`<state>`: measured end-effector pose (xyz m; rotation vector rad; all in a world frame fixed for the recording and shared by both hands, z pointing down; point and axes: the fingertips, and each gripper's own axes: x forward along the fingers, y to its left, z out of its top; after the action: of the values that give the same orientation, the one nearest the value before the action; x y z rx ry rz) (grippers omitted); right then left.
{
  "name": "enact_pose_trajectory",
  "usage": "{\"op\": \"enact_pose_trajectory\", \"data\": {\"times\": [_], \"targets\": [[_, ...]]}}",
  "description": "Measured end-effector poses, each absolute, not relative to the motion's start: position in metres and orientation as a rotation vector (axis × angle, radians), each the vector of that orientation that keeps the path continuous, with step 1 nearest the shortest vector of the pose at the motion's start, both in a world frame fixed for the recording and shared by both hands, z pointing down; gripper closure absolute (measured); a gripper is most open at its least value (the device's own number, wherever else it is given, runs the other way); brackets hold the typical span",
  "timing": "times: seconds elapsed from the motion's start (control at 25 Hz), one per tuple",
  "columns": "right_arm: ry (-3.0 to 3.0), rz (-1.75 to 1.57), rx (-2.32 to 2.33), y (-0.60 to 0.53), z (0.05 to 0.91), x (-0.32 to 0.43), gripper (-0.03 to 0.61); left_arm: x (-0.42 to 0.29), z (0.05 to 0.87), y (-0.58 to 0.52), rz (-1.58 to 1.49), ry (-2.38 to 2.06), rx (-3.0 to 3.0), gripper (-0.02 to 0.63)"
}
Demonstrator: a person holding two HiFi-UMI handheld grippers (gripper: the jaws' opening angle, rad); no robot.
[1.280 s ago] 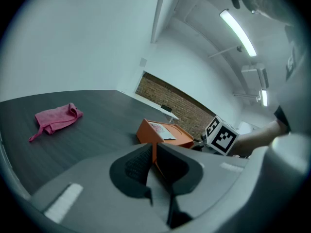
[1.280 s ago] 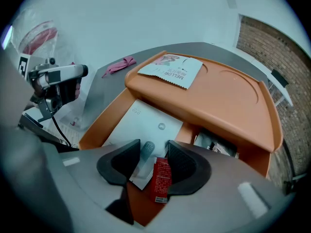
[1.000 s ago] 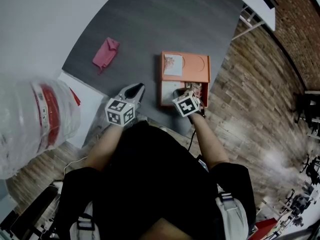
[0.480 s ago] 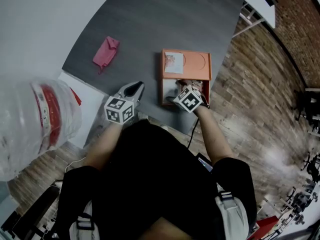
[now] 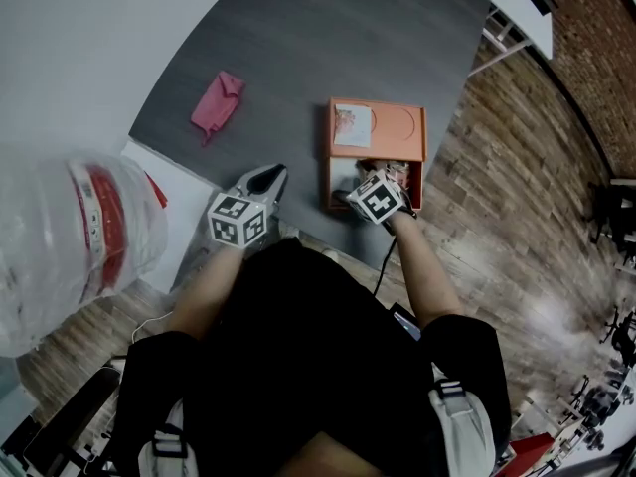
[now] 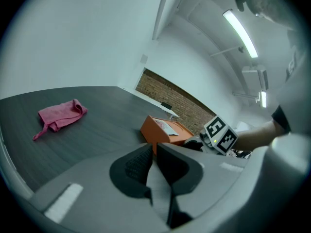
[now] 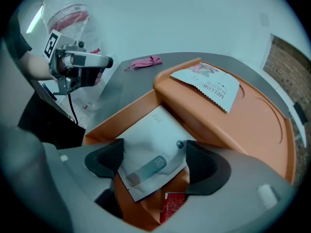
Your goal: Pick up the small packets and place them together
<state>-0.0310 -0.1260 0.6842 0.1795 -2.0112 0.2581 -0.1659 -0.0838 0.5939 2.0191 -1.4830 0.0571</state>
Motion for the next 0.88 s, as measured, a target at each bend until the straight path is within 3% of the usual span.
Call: {"op": "enact_pose_trajectory", "data": {"times": [0.4, 0.88], "targets": [[-1.975, 0.316, 0.214, -0.120, 0.686, -0.024, 0.451, -0.163, 0.594, -0.088, 0.070, -1.463, 2.041, 0.586], [-2.086, 0.300, 0.307, -0.115, 0.640, -0.021, 0.484, -0.154, 0.592, -0.096, 0.095, -1.428, 2.084, 0.586]]}}
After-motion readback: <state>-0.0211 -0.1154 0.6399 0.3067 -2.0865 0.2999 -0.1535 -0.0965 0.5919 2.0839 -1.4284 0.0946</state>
